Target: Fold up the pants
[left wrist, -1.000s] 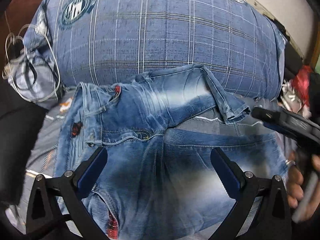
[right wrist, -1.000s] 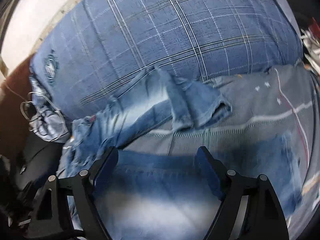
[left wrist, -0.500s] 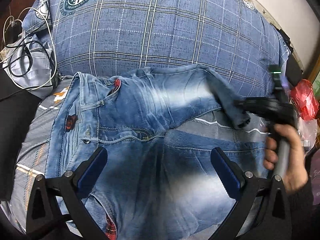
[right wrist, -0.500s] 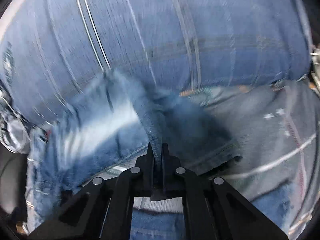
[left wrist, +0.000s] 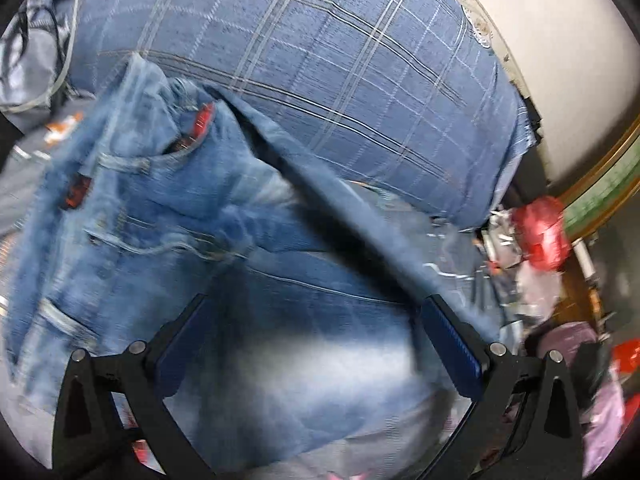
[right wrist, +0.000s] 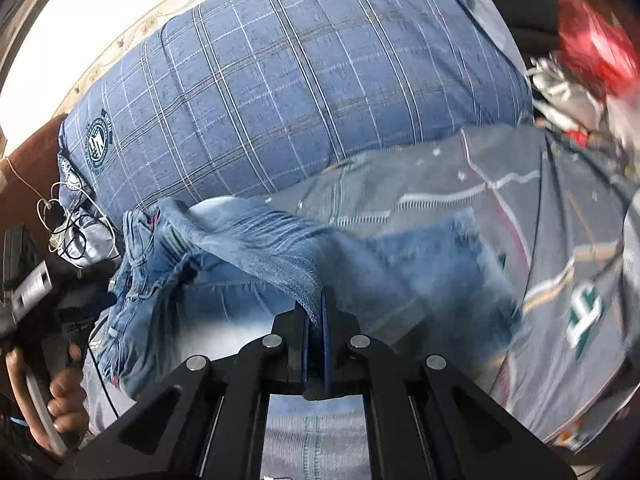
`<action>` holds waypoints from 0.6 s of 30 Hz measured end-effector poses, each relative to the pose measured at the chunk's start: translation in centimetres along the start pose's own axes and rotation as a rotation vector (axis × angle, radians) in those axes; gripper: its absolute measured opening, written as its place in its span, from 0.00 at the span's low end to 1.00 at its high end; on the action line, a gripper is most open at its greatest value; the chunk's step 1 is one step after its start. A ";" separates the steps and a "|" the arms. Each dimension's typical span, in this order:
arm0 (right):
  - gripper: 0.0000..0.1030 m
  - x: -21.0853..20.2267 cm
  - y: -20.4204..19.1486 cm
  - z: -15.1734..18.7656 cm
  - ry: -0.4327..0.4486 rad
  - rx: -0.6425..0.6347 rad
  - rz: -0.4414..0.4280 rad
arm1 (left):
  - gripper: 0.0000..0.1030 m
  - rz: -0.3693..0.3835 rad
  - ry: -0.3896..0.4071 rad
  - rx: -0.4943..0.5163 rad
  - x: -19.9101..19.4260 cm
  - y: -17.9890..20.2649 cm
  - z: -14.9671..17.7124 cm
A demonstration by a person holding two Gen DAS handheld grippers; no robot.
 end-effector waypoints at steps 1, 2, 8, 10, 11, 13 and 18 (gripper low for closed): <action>0.03 0.4 -0.2 0.8 -0.006 -0.004 -0.006 | 1.00 0.004 -0.005 -0.004 0.2 0.3 -0.2; 0.03 1.1 -0.5 1.4 -0.024 -0.027 -0.009 | 1.00 0.009 -0.012 -0.006 0.5 0.8 -0.7; 0.03 1.8 -1.4 2.3 -0.054 -0.092 -0.047 | 0.98 -0.006 -0.074 0.015 4.7 1.8 -4.5; 0.03 2.2 -0.9 2.4 -0.071 -0.087 -0.060 | 0.98 -0.047 -0.086 -0.009 6.5 1.5 -5.8; 0.03 2.3 -0.5 2.4 -0.077 -0.061 -0.080 | 0.98 -0.051 -0.109 -0.014 7.7 1.6 -6.2; 0.03 2.0 -0.3 2.3 -0.066 -0.043 -0.120 | 0.83 -0.082 -0.185 -0.050 10.7 1.3 -6.8; 0.03 2.1 -0.1 2.5 -0.067 -0.039 -0.121 | 0.31 -0.242 -0.301 -0.116 14.6 -1.0 -7.3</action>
Point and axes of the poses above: each gripper's, at about its wrist camera, not at the fingertips, and x roughly the way its jaws point, y to its right, z to its underside, the point moved 6 cm from there along x, roughly the way its jaws point, and after that the axes turned 1 degree about -x, right-handed, at the moved point
